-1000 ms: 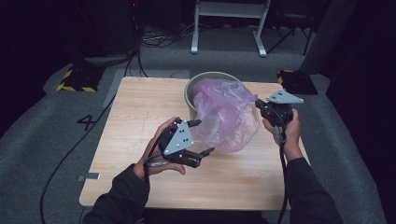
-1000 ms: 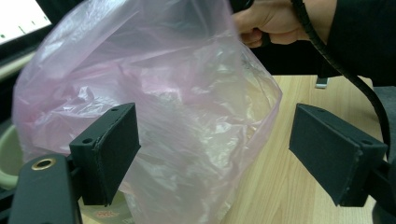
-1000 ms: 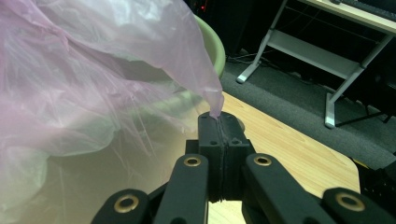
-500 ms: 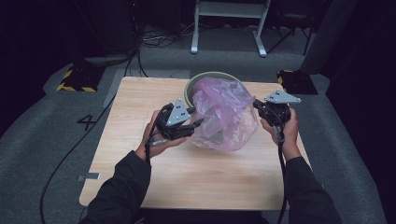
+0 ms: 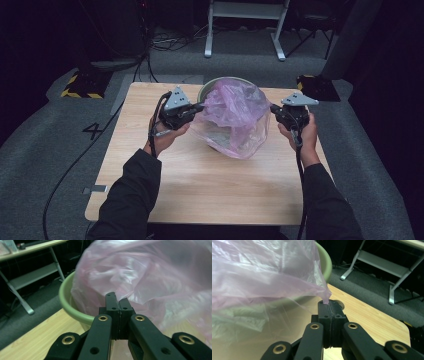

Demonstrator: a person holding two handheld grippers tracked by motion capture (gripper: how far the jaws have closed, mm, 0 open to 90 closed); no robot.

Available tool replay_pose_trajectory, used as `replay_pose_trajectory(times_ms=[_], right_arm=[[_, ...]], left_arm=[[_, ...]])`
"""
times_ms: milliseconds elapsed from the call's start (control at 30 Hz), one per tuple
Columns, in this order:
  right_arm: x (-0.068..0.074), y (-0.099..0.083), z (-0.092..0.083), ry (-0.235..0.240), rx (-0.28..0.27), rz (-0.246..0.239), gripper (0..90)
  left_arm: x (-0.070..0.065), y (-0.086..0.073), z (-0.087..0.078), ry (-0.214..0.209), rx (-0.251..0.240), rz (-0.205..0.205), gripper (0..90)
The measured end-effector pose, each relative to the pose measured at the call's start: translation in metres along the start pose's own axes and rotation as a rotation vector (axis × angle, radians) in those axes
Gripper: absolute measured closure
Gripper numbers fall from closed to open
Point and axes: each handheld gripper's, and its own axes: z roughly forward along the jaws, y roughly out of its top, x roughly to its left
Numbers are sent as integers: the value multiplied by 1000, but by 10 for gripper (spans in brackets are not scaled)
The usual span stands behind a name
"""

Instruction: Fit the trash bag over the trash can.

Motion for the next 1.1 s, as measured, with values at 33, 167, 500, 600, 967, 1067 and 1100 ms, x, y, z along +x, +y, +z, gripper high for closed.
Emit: replay_pose_trajectory(times_ms=[33, 167, 500, 600, 967, 1067, 1100], right_arm=[[-2, -1, 3, 1, 7, 5, 898], [-7, -2, 13, -2, 34, 24, 899], [-13, -3, 37, 10, 48, 69, 899], [-11, -4, 44, 22, 56, 73, 899], [-2, -15, 64, 107, 89, 87, 900], [-2, -20, 66, 140, 93, 106, 900], [-2, -21, 66, 148, 92, 109, 900]], left_arm=[[3, 0, 1, 4, 0, -17, 896], [17, -4, 12, 45, 20, -57, 898], [46, -18, 33, 123, -3, -213, 897], [50, -21, 40, 138, 30, -226, 898], [55, -40, 65, 105, 123, -302, 898], [55, -43, 69, 82, 143, -308, 898], [54, -44, 69, 73, 145, -311, 898]])
